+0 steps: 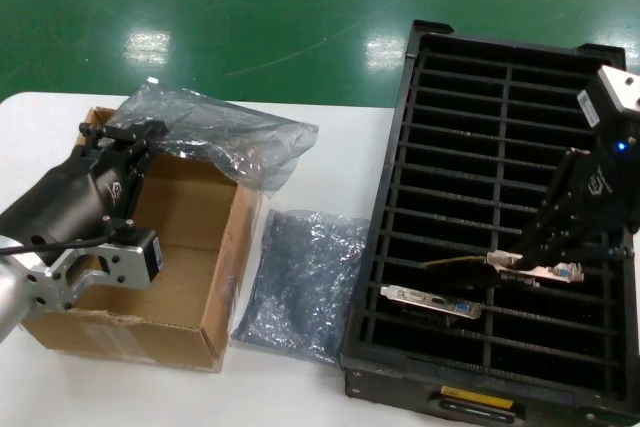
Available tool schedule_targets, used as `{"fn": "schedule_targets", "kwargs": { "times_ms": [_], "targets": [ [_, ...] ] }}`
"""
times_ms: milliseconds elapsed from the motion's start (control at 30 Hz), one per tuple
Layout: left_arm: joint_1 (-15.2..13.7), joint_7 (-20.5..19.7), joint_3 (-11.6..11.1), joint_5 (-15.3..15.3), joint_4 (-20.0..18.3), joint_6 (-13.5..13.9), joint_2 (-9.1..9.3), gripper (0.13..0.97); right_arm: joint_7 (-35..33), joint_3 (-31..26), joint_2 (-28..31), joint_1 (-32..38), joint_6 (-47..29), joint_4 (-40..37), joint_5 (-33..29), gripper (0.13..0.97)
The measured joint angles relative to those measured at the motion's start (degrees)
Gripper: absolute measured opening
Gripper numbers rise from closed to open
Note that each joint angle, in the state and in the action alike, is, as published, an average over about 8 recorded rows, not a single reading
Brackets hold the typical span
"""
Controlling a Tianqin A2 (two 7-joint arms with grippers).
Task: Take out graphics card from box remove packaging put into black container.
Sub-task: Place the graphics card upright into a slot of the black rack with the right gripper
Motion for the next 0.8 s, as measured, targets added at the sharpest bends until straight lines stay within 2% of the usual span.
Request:
{"fn": "schedule_targets", "kwargs": {
  "times_ms": [333,800],
  "targets": [
    [0.0,0.0,0.0,0.0,0.0,0.0,0.00,0.139,1.3,0.0,2.9,-1.2,0.0,4.3,0.9,0.165],
    [0.0,0.0,0.0,0.0,0.0,0.0,0.00,0.139,-0.8,0.0,-0.8,-0.7,0.0,-1.1,-2.1,0.165]
  ]
}}
